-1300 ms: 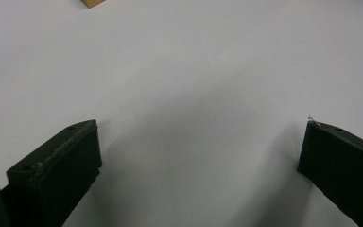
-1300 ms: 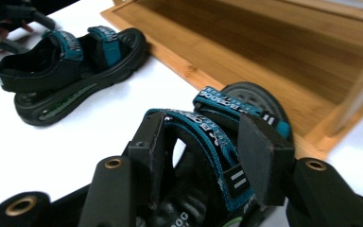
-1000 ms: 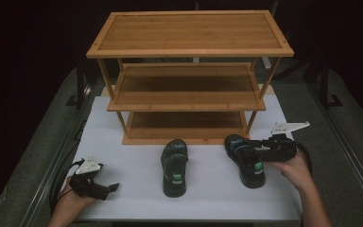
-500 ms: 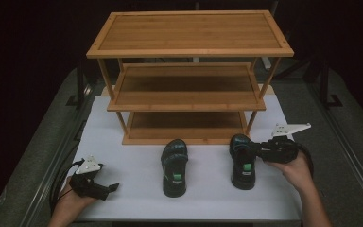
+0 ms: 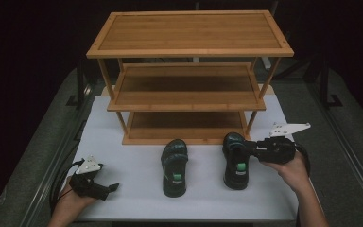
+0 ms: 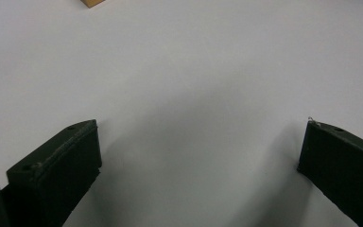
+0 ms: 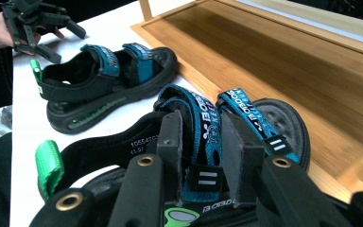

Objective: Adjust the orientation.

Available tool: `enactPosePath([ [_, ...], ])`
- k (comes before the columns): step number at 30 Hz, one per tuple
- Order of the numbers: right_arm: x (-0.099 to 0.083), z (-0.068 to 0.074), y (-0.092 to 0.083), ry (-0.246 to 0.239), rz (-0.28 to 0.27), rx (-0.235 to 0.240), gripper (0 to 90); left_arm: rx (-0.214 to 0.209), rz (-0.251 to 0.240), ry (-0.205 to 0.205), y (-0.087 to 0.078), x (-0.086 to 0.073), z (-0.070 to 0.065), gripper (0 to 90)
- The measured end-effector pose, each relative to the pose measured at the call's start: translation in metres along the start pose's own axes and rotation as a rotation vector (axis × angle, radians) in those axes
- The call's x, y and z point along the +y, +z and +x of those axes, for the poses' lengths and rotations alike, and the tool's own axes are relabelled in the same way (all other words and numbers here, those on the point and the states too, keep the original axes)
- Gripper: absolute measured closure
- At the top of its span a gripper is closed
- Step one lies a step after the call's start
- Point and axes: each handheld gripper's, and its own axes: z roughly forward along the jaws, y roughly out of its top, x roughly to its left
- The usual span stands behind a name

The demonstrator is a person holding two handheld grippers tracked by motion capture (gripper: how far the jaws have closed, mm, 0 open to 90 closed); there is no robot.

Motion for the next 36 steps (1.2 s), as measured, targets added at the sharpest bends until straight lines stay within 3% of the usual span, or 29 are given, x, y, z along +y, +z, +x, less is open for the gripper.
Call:
enactPosePath([
  [15,0.024,0.033,0.048,-0.051,0.047,0.061,69.9,0.000,-0.002,-0.002,0.000,0.000,0.000,0.0],
  [27,0.035,0.044,0.083,-0.068,0.063,0.089,69.9,0.000,-0.002,-0.002,0.000,0.000,0.000,0.0],
  [36,0.032,0.049,0.094,-0.071,0.078,0.090,69.9,-0.001,0.000,-0.002,0.000,0.000,0.000,0.0],
])
